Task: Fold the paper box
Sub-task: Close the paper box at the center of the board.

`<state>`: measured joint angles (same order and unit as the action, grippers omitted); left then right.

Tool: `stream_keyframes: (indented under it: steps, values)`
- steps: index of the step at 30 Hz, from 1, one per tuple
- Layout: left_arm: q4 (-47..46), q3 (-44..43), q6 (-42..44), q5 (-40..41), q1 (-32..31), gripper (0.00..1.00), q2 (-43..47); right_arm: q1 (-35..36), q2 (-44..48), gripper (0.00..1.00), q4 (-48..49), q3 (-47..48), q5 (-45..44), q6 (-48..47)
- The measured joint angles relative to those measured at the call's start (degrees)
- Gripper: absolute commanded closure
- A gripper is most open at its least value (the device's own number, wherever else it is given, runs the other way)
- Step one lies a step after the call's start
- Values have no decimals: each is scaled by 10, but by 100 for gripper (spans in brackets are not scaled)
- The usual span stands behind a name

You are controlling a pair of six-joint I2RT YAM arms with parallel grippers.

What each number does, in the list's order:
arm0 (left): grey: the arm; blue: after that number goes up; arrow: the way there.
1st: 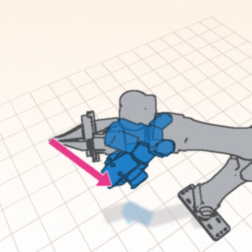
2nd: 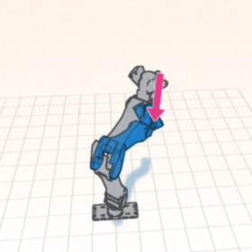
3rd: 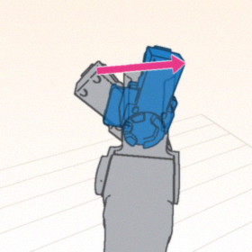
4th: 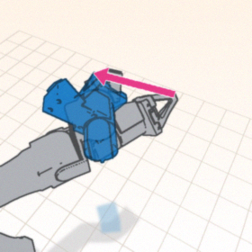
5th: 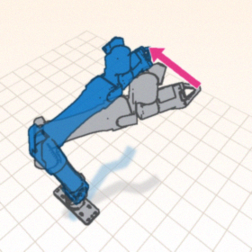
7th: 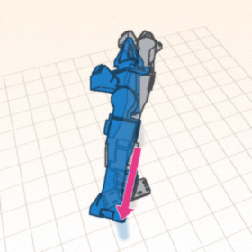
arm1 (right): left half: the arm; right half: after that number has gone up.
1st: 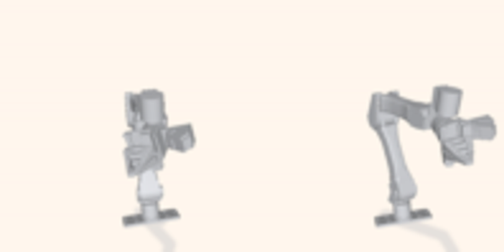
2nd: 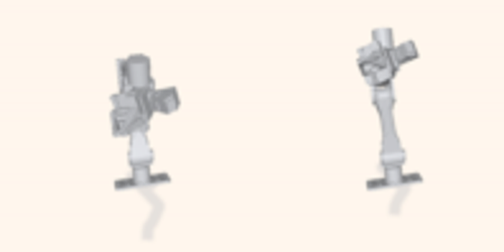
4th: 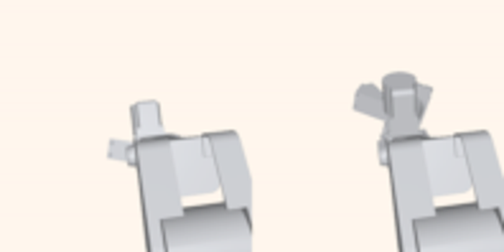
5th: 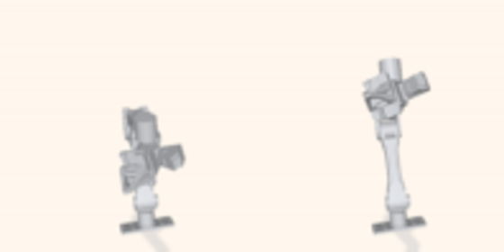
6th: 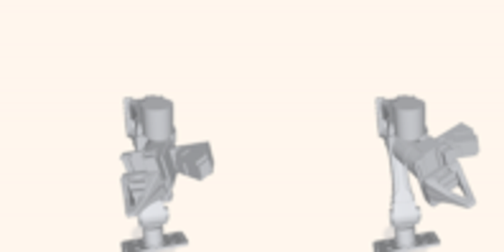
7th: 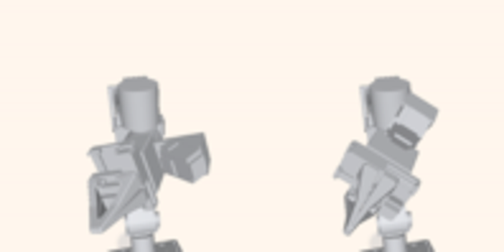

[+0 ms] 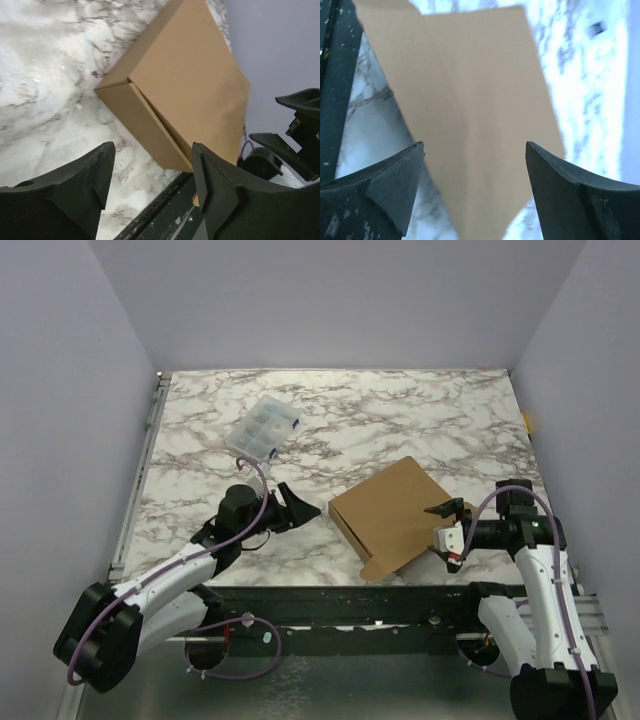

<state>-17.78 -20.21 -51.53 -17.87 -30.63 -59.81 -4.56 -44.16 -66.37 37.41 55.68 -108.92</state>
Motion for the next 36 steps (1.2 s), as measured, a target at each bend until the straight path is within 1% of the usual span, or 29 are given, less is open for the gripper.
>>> stream_keyframes:
  steps: [2,4,6,7,8,9,10,11,12,14,16,17,19,21,23,25,28,30,33,36]
  values:
    - [5,17,-12,9,-19,29,43,0,12,16,-34,44,17,-23]
    - [2,3,-9,21,-31,28,43,0,32,17,-68,68,28,-31]
    - [8,-28,6,34,-41,29,23,0,56,18,-89,73,31,-28]
    - [14,-50,20,39,-48,30,8,0,71,23,-97,71,31,-25]
    - [25,-82,40,44,-60,32,-16,0,89,38,-101,67,31,-19]
    - [39,-126,69,49,-77,34,-49,0,106,49,-103,61,30,-13]
    - [47,-157,85,49,-89,39,-72,0,121,52,-105,56,28,-11]
    - [56,-203,113,50,-106,43,-105,0,130,51,-109,53,25,-9]
    - [62,-242,138,50,-120,46,-139,0,135,49,-109,49,23,-2]
    - [69,-288,178,50,-139,49,-181,0,135,44,-97,37,14,14]
    - [75,-304,202,50,-151,54,-208,0,135,31,-70,4,-6,28]
    - [79,-304,212,51,-156,54,-219,0,133,27,-59,-16,-19,30]
    - [85,-291,215,54,-160,54,-230,0,131,21,-43,-54,-37,28]
    - [78,-257,203,61,-161,53,-228,0,131,21,-33,-76,-40,18]
    - [54,-203,176,74,-161,52,-214,0,136,23,-12,-94,-40,8]
    - [12,-120,123,91,-159,51,-176,0,139,24,12,-110,-42,1]
    - [-39,-43,56,110,-159,50,-130,0,133,25,33,-124,-42,-12]
    - [-84,5,-6,123,-159,48,-103,0,126,25,43,-126,-42,-15]
    - [-117,37,-71,137,-160,46,-84,0,113,28,68,-126,-42,-9]
    - [-137,46,-133,158,-169,46,-74,0,94,32,90,-127,-42,-2]
